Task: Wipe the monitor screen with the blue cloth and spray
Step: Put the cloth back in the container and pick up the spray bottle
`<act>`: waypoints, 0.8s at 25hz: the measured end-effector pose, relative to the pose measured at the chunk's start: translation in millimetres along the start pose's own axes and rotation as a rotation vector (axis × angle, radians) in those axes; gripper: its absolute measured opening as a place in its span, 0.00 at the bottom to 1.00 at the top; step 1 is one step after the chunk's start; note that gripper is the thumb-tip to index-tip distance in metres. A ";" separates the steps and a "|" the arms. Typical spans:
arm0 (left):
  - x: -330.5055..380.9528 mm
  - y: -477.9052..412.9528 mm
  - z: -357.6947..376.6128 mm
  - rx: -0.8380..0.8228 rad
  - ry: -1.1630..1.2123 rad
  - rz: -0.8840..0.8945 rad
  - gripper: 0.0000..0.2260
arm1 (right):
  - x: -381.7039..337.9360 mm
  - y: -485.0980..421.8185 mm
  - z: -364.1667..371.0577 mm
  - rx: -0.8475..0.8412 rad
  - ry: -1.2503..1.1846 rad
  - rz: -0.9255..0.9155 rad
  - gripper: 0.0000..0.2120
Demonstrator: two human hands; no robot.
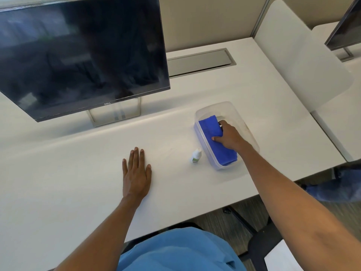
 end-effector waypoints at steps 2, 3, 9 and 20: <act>-0.1 0.0 -0.5 0.005 0.004 0.001 0.33 | -10.4 10.6 -12.9 0.043 0.091 -0.003 0.33; -0.3 0.0 -0.6 0.009 0.005 0.001 0.32 | -19.7 19.0 -21.8 0.108 0.124 -0.029 0.31; 0.1 0.8 0.3 0.016 -0.009 -0.005 0.32 | -92.9 91.8 -23.6 0.377 -0.073 -0.294 0.18; 2.5 2.2 -4.8 -0.033 0.005 -0.001 0.32 | -112.3 98.7 44.9 0.139 0.111 -0.205 0.20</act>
Point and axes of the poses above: each hand's wrist, its own y-axis away from the middle knuckle, its own z-axis out of the palm, x = y × z, the point moved 9 cm from there along -y, towards the middle knuckle, and after that the axes turned 15 degrees about -z, right-handed, at the moved point
